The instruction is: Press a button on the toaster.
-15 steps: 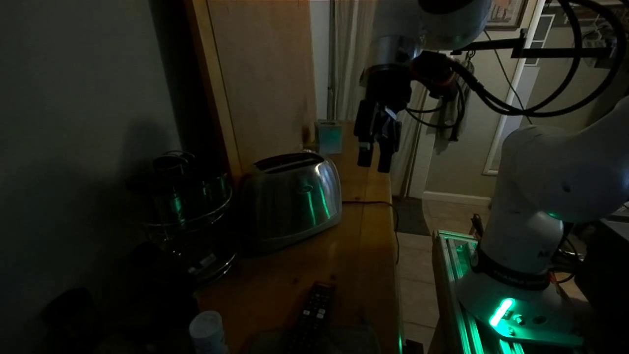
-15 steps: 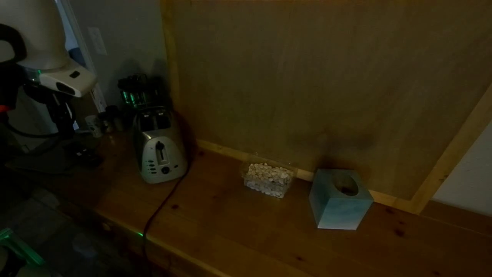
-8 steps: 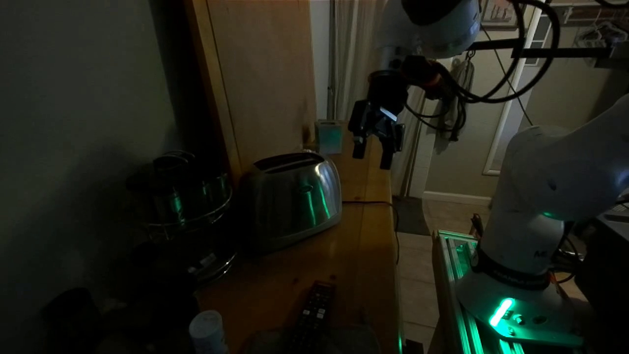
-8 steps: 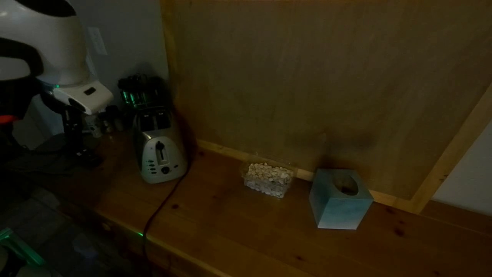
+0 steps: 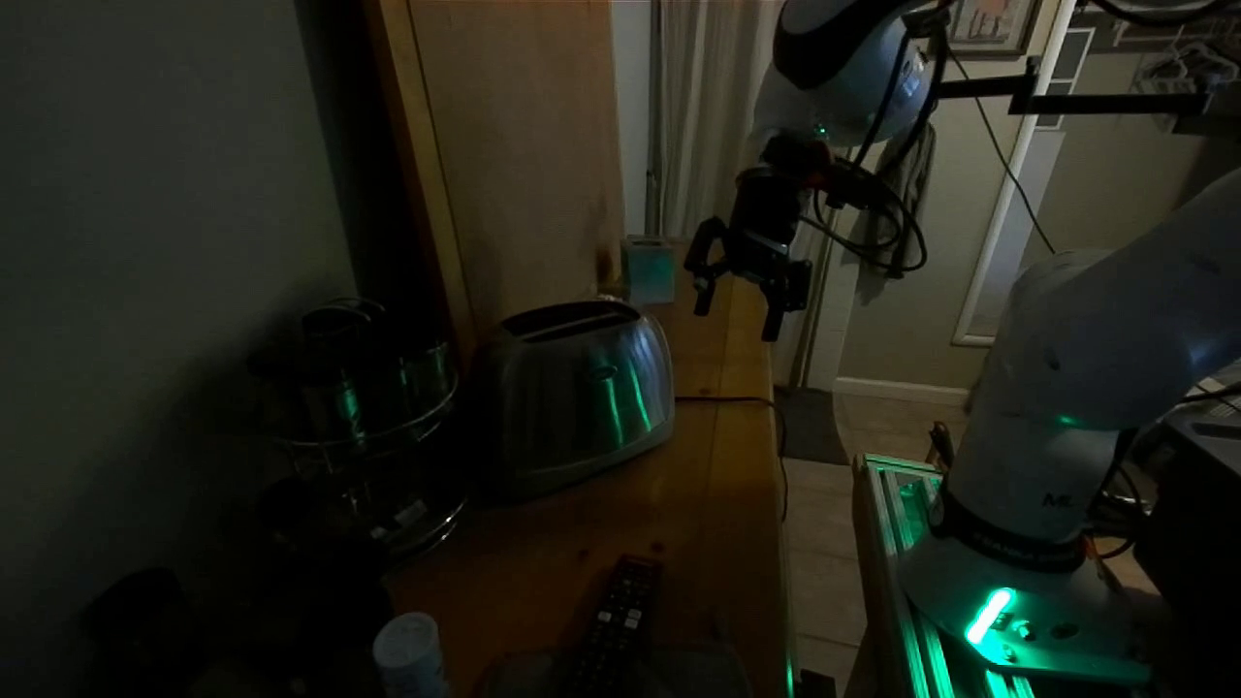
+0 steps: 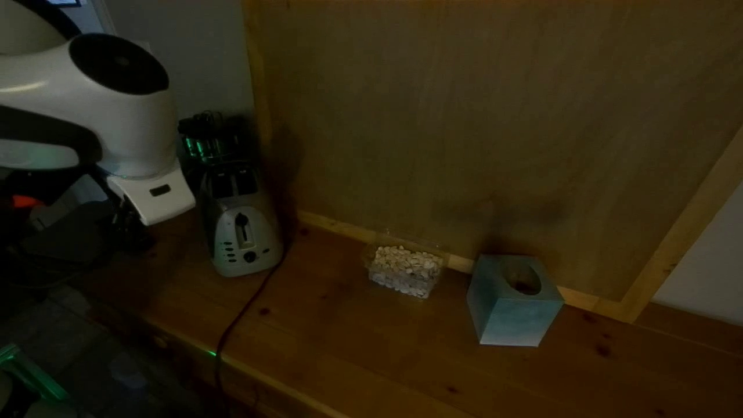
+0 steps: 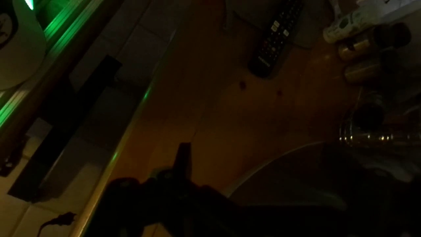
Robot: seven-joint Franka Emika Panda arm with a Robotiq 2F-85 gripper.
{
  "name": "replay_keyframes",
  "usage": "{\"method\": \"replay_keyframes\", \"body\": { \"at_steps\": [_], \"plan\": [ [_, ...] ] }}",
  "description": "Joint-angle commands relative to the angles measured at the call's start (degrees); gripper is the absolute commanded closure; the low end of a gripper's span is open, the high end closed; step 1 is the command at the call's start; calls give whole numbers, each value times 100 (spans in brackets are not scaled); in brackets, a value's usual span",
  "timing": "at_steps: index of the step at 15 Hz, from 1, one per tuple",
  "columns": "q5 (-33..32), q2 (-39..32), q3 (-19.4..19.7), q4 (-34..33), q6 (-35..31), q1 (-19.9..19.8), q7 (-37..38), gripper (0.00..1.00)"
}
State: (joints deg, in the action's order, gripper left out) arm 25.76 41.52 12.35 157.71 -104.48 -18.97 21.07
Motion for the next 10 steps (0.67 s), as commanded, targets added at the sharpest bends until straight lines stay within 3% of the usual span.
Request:
{"method": "replay_keyframes", "body": {
  "at_steps": [1, 7, 8, 10],
  "plan": [
    [372, -538, 78, -10, -360, -275, 385, 0],
    [1186, -1186, 357, -3, -935, -479, 789, 0],
    [1367, -1306, 401, -3, -1031, -502, 820, 25],
    [1721, -1502, 459, -2, -1223, -558, 913, 32]
  ]
}}
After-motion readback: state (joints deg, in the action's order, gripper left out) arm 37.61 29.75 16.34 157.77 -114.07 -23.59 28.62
